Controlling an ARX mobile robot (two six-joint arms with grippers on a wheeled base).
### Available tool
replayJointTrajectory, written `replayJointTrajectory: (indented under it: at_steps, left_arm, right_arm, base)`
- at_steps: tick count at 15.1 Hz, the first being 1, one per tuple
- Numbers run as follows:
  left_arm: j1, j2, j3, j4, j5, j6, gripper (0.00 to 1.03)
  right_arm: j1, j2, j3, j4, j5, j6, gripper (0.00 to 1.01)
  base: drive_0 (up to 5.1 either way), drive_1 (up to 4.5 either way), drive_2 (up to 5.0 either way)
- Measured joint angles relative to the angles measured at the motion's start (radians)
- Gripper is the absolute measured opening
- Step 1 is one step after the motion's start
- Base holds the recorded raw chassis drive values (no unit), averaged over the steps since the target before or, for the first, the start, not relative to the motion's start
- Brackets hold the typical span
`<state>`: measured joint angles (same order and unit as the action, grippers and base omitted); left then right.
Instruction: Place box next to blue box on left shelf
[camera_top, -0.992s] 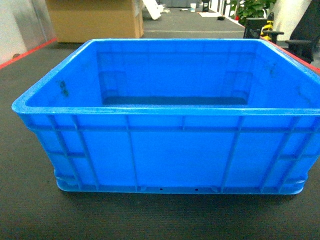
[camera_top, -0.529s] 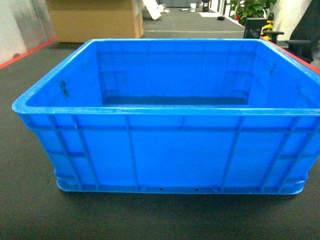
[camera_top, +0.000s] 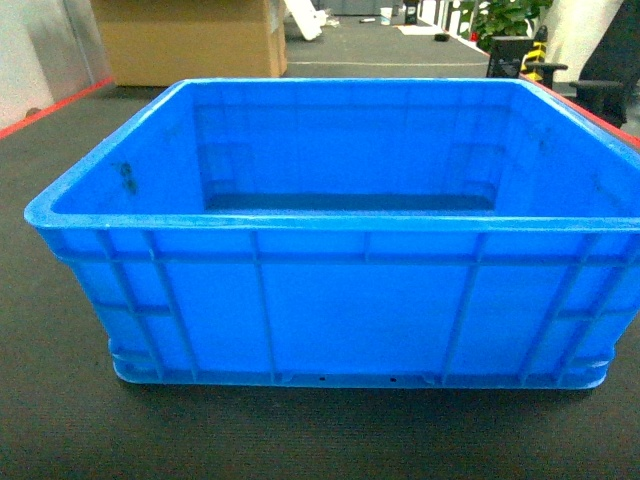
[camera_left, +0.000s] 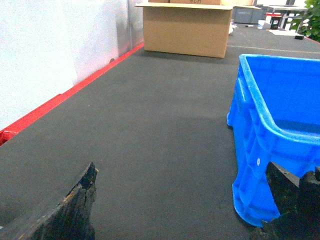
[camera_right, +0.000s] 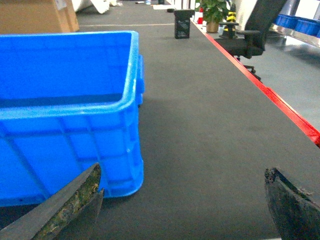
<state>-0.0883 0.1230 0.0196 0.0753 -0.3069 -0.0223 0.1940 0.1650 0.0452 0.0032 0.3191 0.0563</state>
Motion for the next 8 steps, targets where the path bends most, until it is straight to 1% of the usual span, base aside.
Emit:
replayJointTrajectory:
  at_steps: [1, 2, 3, 4, 5, 7, 8]
  left_arm:
    - [0.0, 0.063, 0.011, 0.062, 0.006, 0.003, 0.98]
    - [0.0, 0.078, 0.014, 0.075, 0.008, 0.004, 0.98]
    - [0.0, 0.127, 0.029, 0.124, 0.008, 0.006, 0.98]
    - [-0.01, 0.221, 0.064, 0.209, 0.012, 0.015, 0.98]
    - [-0.019, 0.31, 0.107, 0.291, 0.012, 0.021, 0.98]
    - [-0.05, 0.552, 0.234, 0.46, 0.017, 0.024, 0.98]
    - [-0.064, 0.668, 0.289, 0.502, 0.03, 0.022, 0.98]
  right_arm:
    - [0.003, 0.054, 0.018, 0.048, -0.006, 0.006, 0.98]
    - [0.003, 0.079, 0.029, 0.069, -0.009, 0.007, 0.98]
    - [0.003, 0.106, 0.041, 0.093, -0.013, 0.006, 0.98]
    - [0.001, 0.182, 0.081, 0.15, -0.028, 0.006, 0.98]
    - [-0.013, 0.266, 0.133, 0.183, -0.051, 0.006, 0.98]
    - [-0.039, 0.465, 0.246, 0.224, -0.079, 0.003, 0.98]
    - [-0.053, 0.557, 0.296, 0.222, -0.094, 0.003, 0.98]
  base:
    - [0.0, 0.0, 0.0]
    - [0.0, 0.0, 0.0]
    - [0.0, 0.0, 0.0]
    - [0.0, 0.0, 0.0]
    - [0.0, 0.0, 0.0]
    - [0.0, 0.0, 0.0]
    - [0.0, 0.0, 0.0]
